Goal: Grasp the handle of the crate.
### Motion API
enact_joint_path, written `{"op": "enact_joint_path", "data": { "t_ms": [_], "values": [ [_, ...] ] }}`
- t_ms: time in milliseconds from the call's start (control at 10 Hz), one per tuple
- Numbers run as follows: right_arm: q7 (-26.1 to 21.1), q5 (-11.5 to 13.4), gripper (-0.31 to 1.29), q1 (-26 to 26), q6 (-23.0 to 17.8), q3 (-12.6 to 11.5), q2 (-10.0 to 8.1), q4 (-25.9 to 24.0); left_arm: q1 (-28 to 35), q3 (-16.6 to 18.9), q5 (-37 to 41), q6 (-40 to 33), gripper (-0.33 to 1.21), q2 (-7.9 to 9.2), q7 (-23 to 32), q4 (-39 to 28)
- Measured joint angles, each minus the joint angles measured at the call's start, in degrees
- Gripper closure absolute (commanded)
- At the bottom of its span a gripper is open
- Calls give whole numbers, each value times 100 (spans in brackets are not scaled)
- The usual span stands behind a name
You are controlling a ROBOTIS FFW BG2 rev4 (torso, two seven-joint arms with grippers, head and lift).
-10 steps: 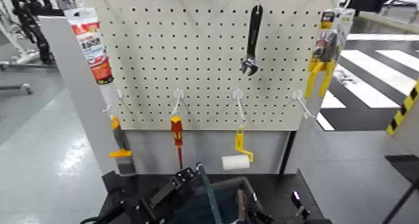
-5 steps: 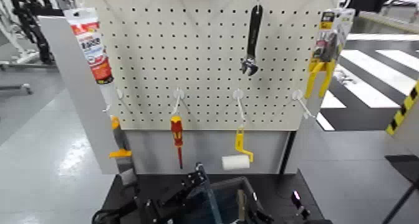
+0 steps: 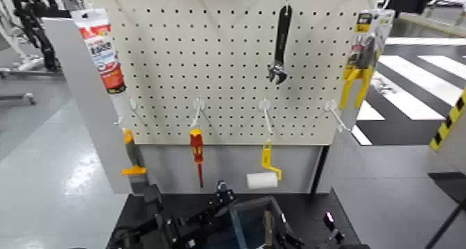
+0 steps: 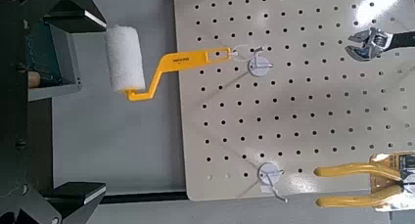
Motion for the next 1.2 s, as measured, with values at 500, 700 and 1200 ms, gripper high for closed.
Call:
{"op": "enact_joint_path", "data": {
  "t_ms": [500, 700, 1200],
  "values": [
    [0, -22, 15, 6, -26, -7, 4, 5, -188, -247, 0, 168, 119, 1, -369, 260],
    [-6, -31, 15, 11, -27, -9, 4, 5, -144, -238, 0, 181, 119, -18, -399, 258],
    [-9, -32, 15, 16, -6, -10, 4, 0, 123, -27, 0, 445, 119, -49, -246, -248]
  ]
}}
